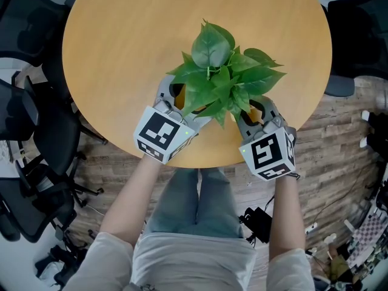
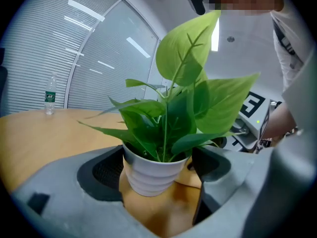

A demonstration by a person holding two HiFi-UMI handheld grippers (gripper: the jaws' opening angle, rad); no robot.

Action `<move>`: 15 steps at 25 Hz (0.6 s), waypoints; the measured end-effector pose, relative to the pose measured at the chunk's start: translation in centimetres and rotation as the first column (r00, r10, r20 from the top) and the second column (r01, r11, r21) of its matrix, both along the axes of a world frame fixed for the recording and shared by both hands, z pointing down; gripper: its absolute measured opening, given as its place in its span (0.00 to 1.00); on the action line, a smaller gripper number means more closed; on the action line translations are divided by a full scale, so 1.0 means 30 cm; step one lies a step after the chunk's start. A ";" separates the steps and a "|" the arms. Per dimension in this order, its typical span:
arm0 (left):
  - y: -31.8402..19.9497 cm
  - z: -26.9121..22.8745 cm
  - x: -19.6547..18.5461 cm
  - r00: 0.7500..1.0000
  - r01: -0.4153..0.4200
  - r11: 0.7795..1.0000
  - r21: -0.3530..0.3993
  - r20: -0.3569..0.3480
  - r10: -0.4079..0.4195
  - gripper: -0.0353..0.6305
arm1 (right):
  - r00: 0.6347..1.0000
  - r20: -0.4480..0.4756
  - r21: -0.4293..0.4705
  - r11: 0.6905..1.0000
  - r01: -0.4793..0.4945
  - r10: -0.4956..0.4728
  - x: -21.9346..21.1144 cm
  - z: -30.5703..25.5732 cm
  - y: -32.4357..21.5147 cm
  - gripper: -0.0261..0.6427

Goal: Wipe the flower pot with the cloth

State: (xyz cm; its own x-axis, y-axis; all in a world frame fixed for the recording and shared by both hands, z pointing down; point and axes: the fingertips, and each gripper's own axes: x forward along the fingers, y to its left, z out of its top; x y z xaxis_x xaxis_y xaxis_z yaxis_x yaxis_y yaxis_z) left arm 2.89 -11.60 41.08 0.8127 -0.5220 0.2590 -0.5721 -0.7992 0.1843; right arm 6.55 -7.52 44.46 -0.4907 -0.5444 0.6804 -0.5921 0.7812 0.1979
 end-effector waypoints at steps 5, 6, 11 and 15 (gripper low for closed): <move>-0.001 0.001 0.005 0.999 0.052 0.999 -0.002 0.005 -0.052 0.71 | 1.000 0.005 0.000 1.000 0.008 -0.008 -0.007 -0.002 0.010 0.12; -0.001 0.002 0.005 0.998 0.063 0.998 -0.003 0.005 -0.063 0.71 | 1.000 0.002 0.003 1.000 0.012 -0.012 -0.008 -0.003 0.011 0.12; -0.014 0.002 0.007 0.992 0.129 0.992 -0.003 0.005 -0.129 0.71 | 1.000 0.005 0.003 1.000 0.024 -0.024 -0.028 -0.004 0.016 0.12; -0.016 0.005 0.001 0.980 0.201 0.980 -0.009 0.004 -0.201 0.71 | 1.000 0.020 -0.001 1.000 0.018 -0.018 -0.042 -0.005 0.019 0.12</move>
